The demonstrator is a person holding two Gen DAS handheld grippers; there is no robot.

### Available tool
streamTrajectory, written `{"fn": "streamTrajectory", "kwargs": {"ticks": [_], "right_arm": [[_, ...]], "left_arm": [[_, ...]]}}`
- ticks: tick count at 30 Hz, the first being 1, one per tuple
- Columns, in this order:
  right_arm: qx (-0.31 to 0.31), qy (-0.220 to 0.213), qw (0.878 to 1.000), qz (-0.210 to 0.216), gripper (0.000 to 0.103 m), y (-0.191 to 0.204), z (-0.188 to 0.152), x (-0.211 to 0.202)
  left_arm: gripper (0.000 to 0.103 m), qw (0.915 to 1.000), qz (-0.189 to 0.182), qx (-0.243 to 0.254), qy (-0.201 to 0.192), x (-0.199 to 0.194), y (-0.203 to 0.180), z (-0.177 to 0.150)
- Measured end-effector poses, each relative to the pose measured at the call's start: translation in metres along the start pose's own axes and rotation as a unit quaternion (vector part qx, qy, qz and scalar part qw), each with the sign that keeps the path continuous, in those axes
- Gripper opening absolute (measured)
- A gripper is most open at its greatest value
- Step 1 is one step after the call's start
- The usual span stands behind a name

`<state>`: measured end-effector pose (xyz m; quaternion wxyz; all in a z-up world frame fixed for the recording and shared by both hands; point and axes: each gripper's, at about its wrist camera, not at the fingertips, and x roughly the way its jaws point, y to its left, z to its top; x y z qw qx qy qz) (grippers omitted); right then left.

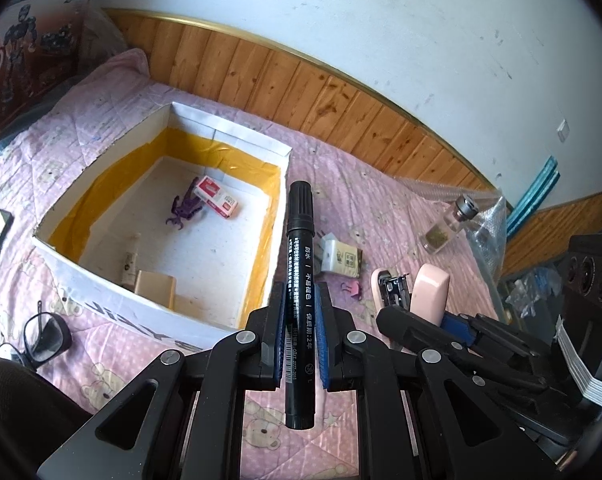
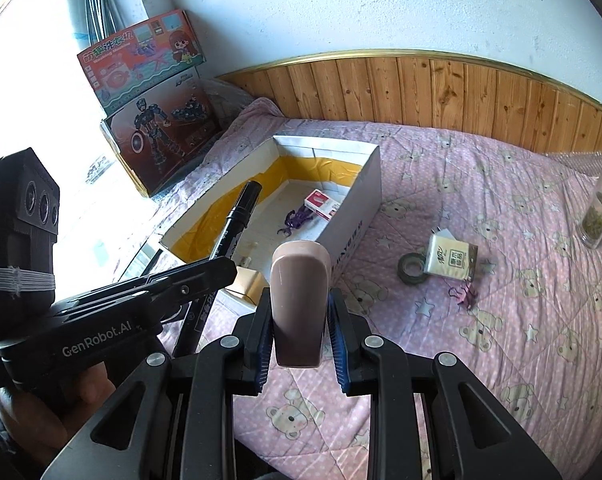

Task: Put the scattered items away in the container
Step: 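Carry black marker in left tool while right tool carries pink stapler to box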

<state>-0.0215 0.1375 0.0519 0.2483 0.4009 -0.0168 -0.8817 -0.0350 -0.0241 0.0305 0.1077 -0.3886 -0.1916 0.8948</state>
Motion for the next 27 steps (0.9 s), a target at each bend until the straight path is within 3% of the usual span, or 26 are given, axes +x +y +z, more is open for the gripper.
{"fn": "streamTrajectory", "kwargs": {"ticks": [27], "right_arm": [[-0.035, 0.013, 0.999, 0.025, 0.027, 0.035, 0.041, 0.042]], "left_arm": [[0.013, 0.9996, 0.02, -0.016, -0.008, 0.007, 0.05, 0.046]]}}
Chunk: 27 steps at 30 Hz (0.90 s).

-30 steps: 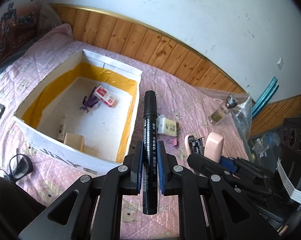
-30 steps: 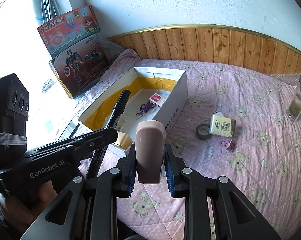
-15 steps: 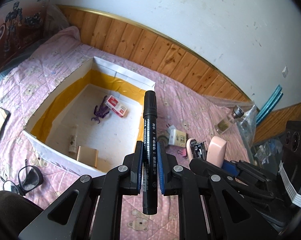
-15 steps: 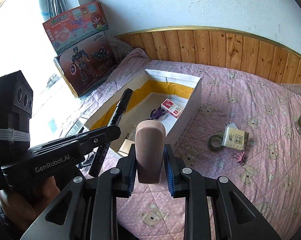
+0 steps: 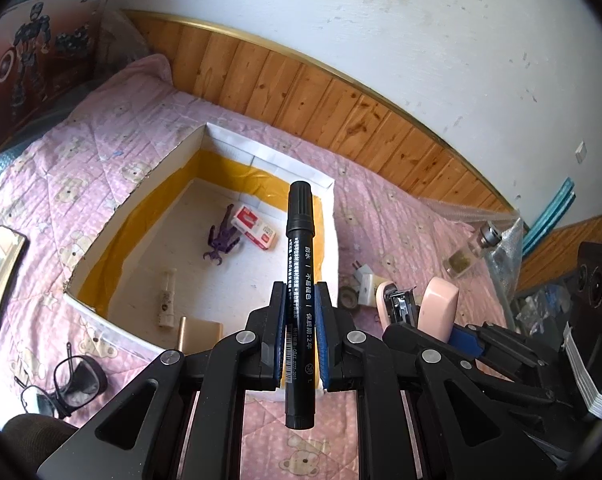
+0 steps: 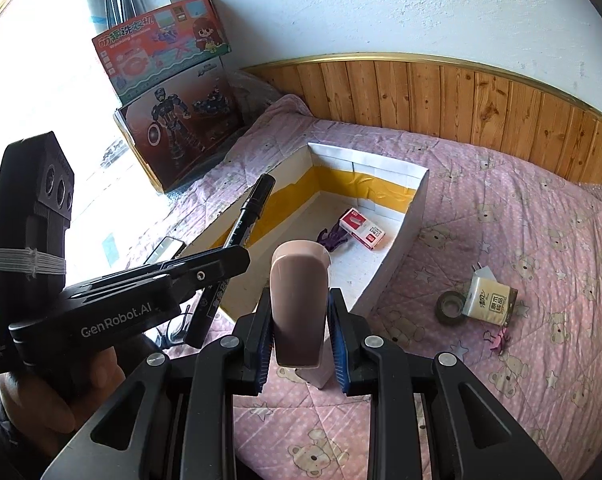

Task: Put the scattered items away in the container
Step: 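Carry black marker in left tool while right tool carries pink stapler to box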

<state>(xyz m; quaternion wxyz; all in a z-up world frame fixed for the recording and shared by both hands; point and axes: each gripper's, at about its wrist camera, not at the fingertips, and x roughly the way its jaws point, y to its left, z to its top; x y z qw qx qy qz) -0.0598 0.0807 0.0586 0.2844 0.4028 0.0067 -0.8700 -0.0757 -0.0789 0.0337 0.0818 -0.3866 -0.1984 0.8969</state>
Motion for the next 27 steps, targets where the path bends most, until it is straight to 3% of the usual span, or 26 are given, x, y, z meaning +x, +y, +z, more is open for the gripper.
{"fn": "streamTrajectory", "kwargs": {"ticks": [27], "right_arm": [[-0.006, 0.027, 1.0, 0.015, 0.027, -0.006, 0.024, 0.051]], "left_arm": [[0.013, 0.9991, 0.032, 0.019, 0.02, 0.039, 0.029, 0.058]]}}
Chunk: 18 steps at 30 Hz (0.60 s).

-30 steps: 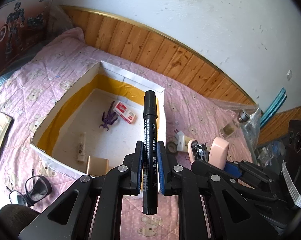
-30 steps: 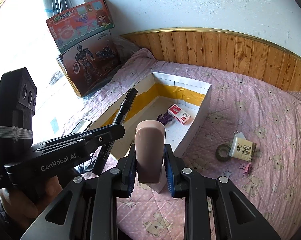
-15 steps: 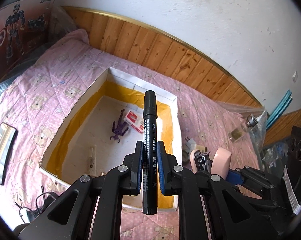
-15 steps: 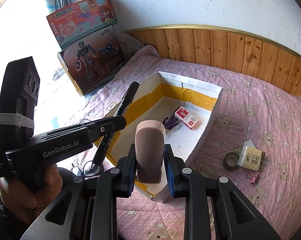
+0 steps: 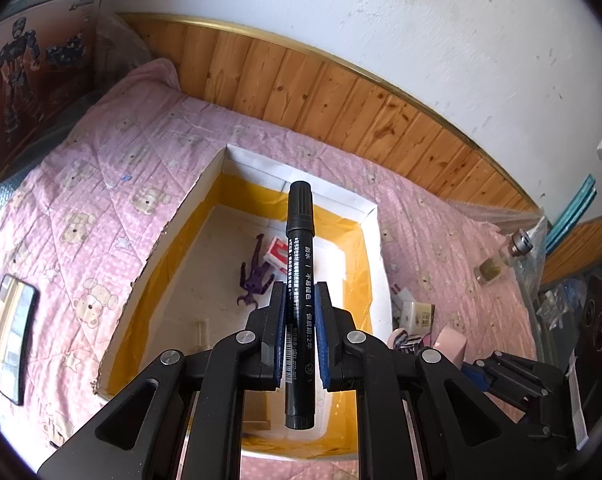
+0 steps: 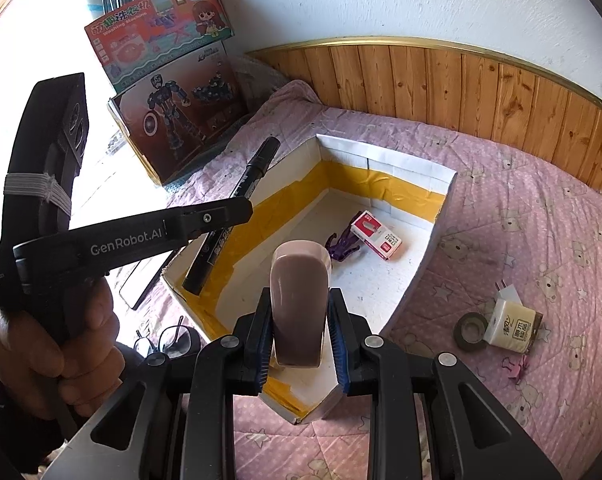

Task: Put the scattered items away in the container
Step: 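Carry black marker in left tool while right tool carries pink stapler to box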

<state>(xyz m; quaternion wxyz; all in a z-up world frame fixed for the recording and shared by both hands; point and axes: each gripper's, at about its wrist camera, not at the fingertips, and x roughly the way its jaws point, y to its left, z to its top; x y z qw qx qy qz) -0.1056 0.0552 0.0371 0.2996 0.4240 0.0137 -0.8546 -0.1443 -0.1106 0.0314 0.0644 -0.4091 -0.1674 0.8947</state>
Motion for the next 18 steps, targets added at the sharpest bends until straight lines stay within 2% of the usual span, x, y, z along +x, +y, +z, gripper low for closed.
{"fn": "streamTrajectory", "kwargs": {"ticks": [18], "right_arm": [[0.008, 0.036, 0.999, 0.024, 0.027, -0.014, 0.012, 0.04]], "left_arm": [[0.013, 0.997, 0.036, 0.016, 0.066, 0.05, 0.01, 0.015]]}}
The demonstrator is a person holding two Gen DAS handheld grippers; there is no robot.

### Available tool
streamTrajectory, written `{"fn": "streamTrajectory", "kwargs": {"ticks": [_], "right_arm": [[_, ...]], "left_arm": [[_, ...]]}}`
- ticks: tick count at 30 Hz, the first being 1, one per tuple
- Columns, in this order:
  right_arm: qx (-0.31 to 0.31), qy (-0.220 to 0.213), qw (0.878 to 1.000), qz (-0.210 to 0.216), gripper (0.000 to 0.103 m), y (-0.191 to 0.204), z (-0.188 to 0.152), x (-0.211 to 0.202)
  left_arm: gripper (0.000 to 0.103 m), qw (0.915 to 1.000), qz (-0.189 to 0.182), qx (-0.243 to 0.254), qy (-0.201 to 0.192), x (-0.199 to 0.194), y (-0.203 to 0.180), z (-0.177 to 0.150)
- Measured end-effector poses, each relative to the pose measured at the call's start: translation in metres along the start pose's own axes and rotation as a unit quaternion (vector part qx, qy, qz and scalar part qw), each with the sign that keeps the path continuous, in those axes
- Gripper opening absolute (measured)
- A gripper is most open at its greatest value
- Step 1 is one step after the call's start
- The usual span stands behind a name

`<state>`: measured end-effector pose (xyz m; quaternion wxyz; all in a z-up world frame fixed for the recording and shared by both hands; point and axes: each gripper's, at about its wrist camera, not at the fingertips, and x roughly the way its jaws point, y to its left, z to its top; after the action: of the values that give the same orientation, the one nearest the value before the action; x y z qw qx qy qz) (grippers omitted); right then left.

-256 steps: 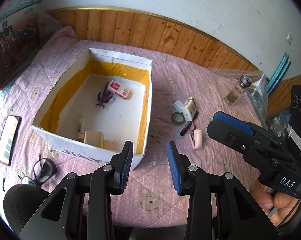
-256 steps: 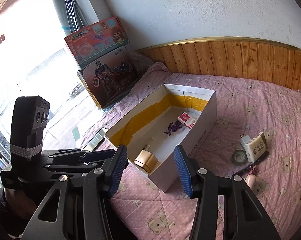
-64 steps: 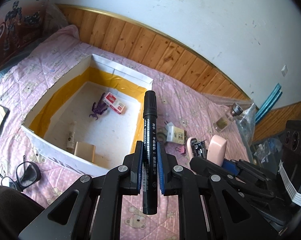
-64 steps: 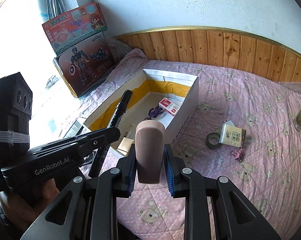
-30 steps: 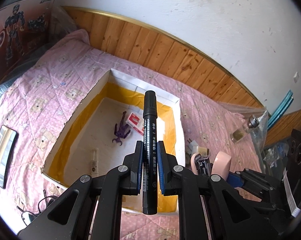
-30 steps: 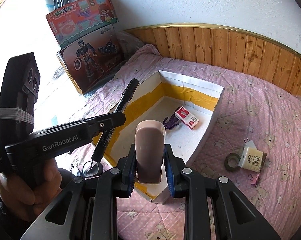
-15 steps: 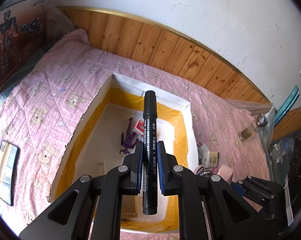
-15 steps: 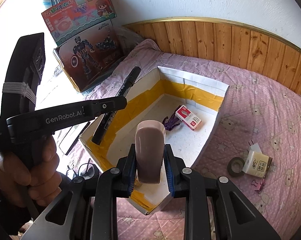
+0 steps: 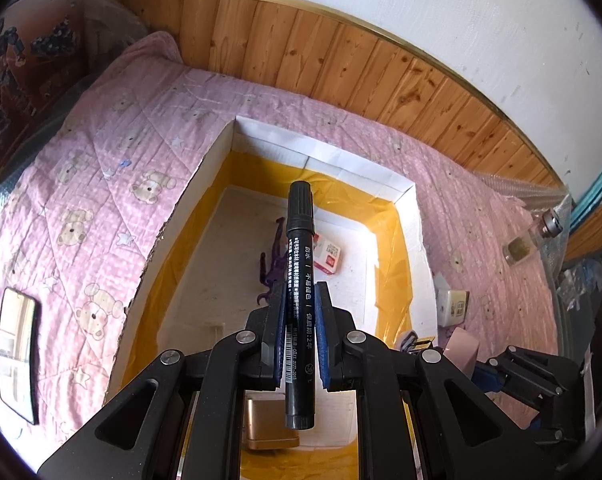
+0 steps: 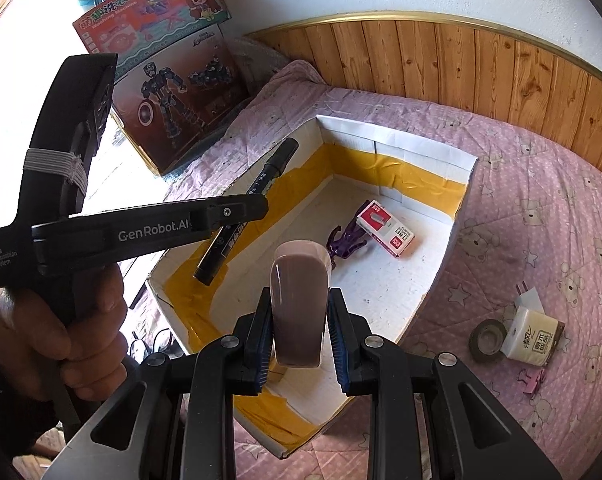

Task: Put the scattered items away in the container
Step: 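Carry black marker in left tool while right tool carries pink stapler to box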

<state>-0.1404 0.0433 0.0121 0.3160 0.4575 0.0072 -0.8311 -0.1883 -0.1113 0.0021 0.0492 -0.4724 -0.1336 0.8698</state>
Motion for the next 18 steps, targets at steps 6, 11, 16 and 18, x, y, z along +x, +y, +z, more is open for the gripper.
{"fn": "streamTrajectory", "kwargs": {"ticks": [6, 11, 16, 18], "right_arm": [[0.005, 0.017, 1.0, 0.014, 0.027, -0.005, 0.004, 0.014], [0.011, 0.029, 0.999, 0.02, 0.027, -0.012, 0.008, 0.025], [0.009, 0.042, 0.999, 0.017, 0.027, -0.017, 0.013, 0.034], [0.005, 0.048, 0.999, 0.018, 0.027, -0.018, 0.015, 0.038]], "left_arm": [[0.013, 0.9996, 0.014, 0.011, 0.021, 0.012, -0.002, 0.002], [0.013, 0.9988, 0.028, 0.023, 0.033, 0.021, -0.002, 0.005], [0.013, 0.9976, 0.034, 0.026, 0.054, 0.034, 0.0, 0.007], [0.013, 0.9969, 0.038, 0.029, 0.062, 0.039, 0.0, 0.007]]}}
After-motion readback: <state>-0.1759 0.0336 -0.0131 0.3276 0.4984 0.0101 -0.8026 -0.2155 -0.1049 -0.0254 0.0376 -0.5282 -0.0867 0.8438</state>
